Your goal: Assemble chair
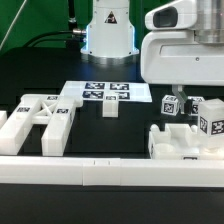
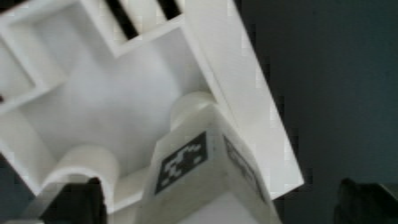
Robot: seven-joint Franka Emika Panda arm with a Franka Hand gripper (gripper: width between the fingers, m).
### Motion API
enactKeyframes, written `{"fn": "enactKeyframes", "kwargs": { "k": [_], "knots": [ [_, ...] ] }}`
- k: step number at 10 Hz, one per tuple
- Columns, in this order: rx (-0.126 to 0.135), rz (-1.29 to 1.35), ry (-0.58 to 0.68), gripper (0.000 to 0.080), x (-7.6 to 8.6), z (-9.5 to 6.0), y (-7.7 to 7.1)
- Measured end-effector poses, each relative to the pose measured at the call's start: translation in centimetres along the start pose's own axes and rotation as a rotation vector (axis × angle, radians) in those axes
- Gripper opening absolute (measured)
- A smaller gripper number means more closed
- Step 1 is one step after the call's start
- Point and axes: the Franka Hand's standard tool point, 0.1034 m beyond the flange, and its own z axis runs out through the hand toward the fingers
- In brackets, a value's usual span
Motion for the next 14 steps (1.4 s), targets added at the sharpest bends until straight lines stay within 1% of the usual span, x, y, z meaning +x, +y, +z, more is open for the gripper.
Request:
{"fn": "enactKeyframes", "kwargs": {
  "k": [3, 5, 7, 9, 10, 11, 13, 14],
  "knots": [
    [-0.005, -0.212, -0.009, 0.0648, 0.13, 0.29, 0.58],
    [-0.029, -0.390, -0.018, 0.0648, 0.22, 0.25, 0.45],
    [-0.051, -0.494, -0.013, 0.0648, 0.20, 0.17, 0.05],
    [-0.051, -0.490, -0.013, 0.0362, 0.26, 0.18, 0.18],
    [-0.051, -0.490, -0.013, 0.0362, 0.26, 0.18, 0.17],
    [-0.051, -0.473, -0.012, 0.0284, 0.25, 0.19, 0.16],
    [-0.051, -0.461, -0.012, 0.0284, 0.25, 0.19, 0.16],
    [-0.046, -0.390, -0.008, 0.0284, 0.23, 0.21, 0.07]
  ]
}}
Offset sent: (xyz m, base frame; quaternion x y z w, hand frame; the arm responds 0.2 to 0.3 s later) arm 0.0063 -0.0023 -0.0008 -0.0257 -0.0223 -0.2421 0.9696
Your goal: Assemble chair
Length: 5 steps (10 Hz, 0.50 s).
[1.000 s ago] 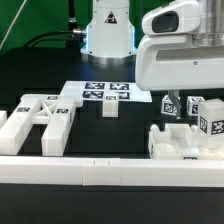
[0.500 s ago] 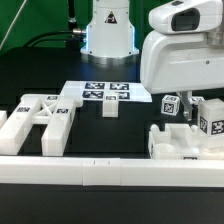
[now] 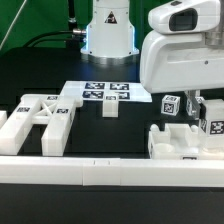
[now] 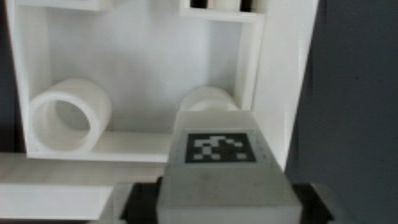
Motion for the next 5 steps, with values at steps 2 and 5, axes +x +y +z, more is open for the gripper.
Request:
{"fn": "enactKeyframes", "kwargs": {
  "k": [2, 5],
  "knots": [
    [0.005, 0.227, 0.005, 0.0284, -0.01, 0.05, -0.03],
    [0.008, 0.541, 0.012, 0.0285, -0.04, 0.13, -0.15]
  ]
}}
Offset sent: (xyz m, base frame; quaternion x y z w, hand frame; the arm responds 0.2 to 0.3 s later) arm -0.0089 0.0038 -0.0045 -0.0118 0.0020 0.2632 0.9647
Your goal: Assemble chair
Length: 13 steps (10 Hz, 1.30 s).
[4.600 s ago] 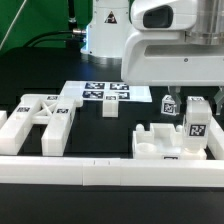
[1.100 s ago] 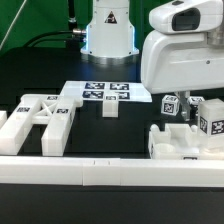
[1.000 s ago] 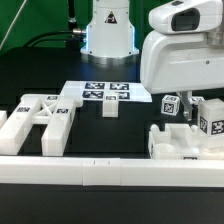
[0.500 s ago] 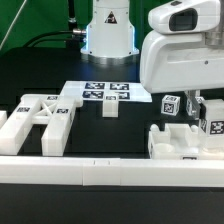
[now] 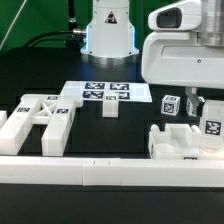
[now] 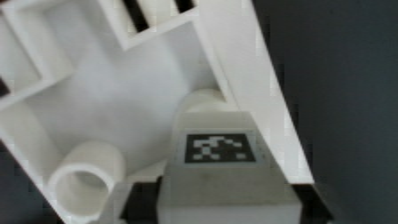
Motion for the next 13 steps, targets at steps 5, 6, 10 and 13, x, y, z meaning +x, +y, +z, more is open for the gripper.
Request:
{"fn": "enactKeyframes", "kwargs": {
  "k": [5, 6, 10, 13],
  "knots": [
    [0.010, 0.449, -0.010, 0.0285, -0.07, 0.01, -0.10],
    [0.010, 0.435, -0.009, 0.0285, -0.07, 0.03, -0.10],
    [0.010, 0.237, -0.010, 0.0606, -0.11, 0.07, -0.07],
    [0.010, 0.013, -0.009, 0.0647, -0.11, 0.09, -0.05]
  ]
}}
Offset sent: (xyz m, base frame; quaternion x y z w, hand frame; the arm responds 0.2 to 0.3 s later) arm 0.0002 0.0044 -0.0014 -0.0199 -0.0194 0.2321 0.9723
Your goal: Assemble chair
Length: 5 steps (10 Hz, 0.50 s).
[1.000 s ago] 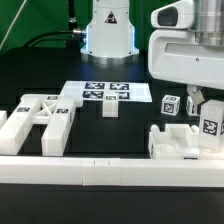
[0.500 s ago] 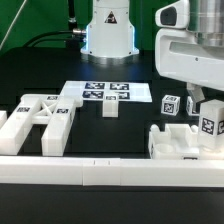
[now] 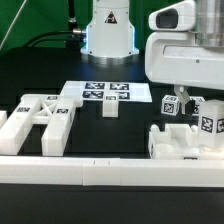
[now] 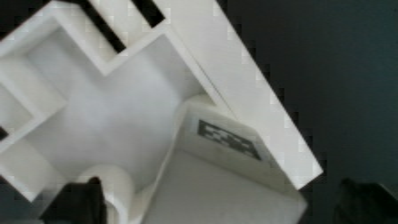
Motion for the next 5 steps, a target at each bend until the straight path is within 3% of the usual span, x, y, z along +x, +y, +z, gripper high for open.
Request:
{"fn": "enactKeyframes", "kwargs": {
  "k": [2, 3, 5],
  "knots": [
    [-0.067, -0.400, -0.009, 0.0649, -0.07, -0.28, -0.01],
    [-0.081, -0.533, -0.015, 0.0649, -0.18, -0.27, -0.04],
    [-0.073, -0.658, 0.001, 0.0649, 0.52, -0.29, 0.38]
  ]
}}
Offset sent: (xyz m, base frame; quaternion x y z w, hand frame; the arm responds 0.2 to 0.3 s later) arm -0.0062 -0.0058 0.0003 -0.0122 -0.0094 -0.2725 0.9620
